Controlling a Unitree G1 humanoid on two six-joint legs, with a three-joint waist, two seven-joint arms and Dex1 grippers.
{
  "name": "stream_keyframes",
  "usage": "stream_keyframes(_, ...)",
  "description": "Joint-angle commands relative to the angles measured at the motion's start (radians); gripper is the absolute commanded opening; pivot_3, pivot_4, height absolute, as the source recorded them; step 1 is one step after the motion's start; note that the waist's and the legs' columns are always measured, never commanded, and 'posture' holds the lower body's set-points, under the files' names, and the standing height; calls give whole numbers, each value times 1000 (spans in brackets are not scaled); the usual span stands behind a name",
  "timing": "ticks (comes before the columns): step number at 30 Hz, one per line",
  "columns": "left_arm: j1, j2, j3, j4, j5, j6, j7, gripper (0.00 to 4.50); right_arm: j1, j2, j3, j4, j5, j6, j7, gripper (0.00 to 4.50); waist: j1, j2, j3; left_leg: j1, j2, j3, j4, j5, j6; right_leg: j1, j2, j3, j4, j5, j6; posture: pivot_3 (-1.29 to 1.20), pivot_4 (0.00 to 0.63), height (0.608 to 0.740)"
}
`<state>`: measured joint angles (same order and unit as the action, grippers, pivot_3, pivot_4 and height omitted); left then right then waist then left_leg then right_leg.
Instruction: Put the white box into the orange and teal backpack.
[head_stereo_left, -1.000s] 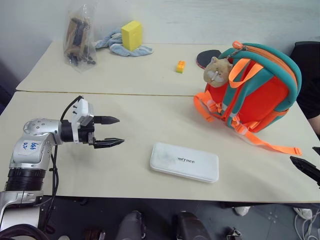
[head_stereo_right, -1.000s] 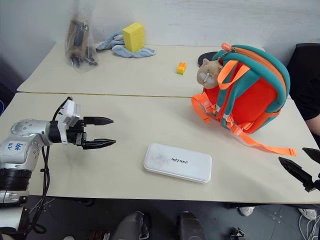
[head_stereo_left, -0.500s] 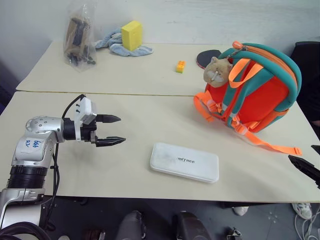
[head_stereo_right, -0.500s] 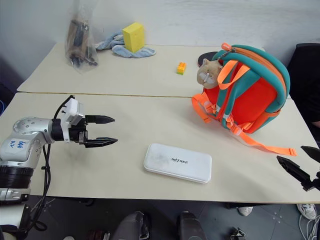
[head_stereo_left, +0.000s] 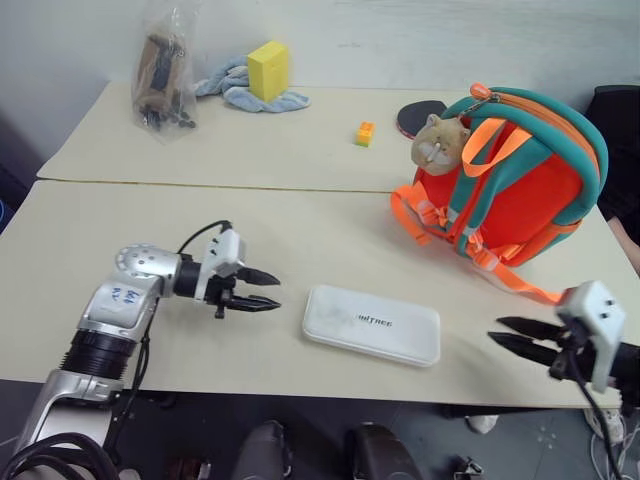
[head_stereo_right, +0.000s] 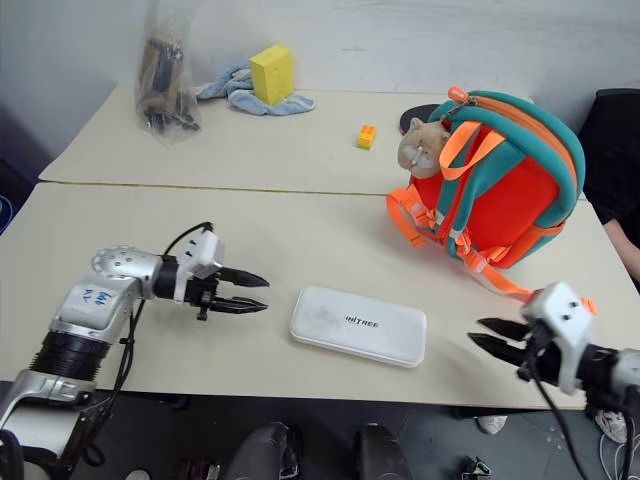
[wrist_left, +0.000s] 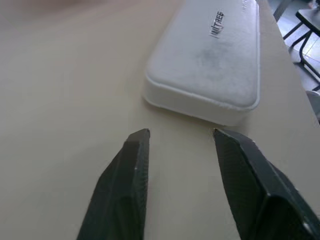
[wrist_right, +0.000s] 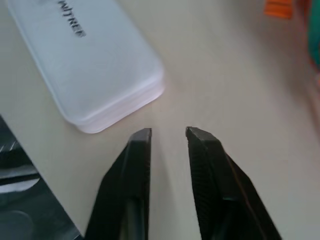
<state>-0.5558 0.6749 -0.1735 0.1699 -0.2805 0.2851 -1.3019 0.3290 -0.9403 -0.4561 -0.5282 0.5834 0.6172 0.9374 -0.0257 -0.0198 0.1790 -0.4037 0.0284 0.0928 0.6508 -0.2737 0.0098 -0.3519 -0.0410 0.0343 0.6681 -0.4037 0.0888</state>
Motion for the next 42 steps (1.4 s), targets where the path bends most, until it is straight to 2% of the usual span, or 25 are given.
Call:
stream_keyframes(1, -24, -25, -32, -21, 22, -11, -1, 844, -49, -24, 86, 0, -32, -23, 22, 0, 0, 0, 0, 0, 0, 0, 0, 0, 0, 0, 0, 0, 0, 0, 0, 0, 150, 740)
stream_keyframes(3, -26, -33, -40, -24, 28, -9, -3, 192, -68, -26, 117, 11, -51, -27, 23, 0, 0, 0, 0, 0, 0, 0, 0, 0, 0, 0, 0, 0, 1, 0, 0, 0, 150, 740)
stream_keyframes(4, -26, -36, -44, -28, 31, -8, -4, 22, -78, -25, 133, 17, -65, -32, 21, 0, -1, 0, 0, 0, 0, 0, 0, 0, 0, 0, 0, 0, 1, 0, 0, 0, 150, 740)
stream_keyframes(16, 7, -52, -54, -112, 23, 59, 19, 22, -229, 29, 295, 120, -173, -59, -40, 0, -1, 0, 0, 0, 0, 0, 2, 0, 0, 0, 0, 0, 2, 0, 0, 0, 150, 740)
stream_keyframes(22, 38, -67, -70, -125, 50, 40, 48, 22, -305, 88, 278, 167, -119, -21, -47, 0, -1, 0, 0, 0, 0, 0, 2, 0, 0, 0, 0, 0, 3, 0, 0, 0, 150, 740)
stream_keyframes(30, 22, -33, -30, -43, 76, 55, 91, 22, -283, 50, 238, 194, -147, -56, -7, 0, -1, 0, 0, 0, 0, -1, 2, 0, 0, 0, 0, 0, 3, 0, 0, 0, 150, 740)
stream_keyframes(34, 10, -11, -30, -57, 3, 279, 52, 839, -247, 31, 240, 180, -165, -84, 11, 0, -1, 0, 0, 0, 0, -1, 2, 0, 0, 0, 0, 0, 3, 0, 0, 0, 150, 740)
stream_keyframes(42, -121, -29, -64, -52, -146, 847, 51, 3243, -221, 72, 283, 186, -184, -113, 1, 0, -1, 0, 0, 0, 0, -1, 3, 0, 0, 0, 0, -1, 4, 0, 0, 0, 150, 740)
